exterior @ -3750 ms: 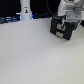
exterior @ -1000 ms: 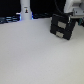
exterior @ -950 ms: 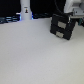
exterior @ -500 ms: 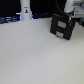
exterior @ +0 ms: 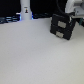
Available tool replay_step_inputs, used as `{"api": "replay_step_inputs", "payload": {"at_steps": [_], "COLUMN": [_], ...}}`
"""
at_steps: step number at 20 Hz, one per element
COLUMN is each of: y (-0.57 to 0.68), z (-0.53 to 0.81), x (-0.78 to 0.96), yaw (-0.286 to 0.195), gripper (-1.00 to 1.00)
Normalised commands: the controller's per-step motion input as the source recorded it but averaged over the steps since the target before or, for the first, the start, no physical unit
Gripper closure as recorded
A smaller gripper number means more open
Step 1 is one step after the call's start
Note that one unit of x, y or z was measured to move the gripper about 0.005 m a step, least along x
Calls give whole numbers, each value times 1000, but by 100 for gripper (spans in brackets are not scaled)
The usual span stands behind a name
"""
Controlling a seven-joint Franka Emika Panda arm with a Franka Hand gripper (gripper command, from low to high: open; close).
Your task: Open the kcup holder, insert the kcup into the holder, and close the kcup holder
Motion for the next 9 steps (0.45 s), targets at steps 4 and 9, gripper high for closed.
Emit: {"api": "replay_step_inputs", "payload": {"at_steps": [4,9], "y": [-41,-25], "z": [-87,-121], "x": [-2,-18], "yaw": [-28,-47], "gripper": [-100,-100]}}
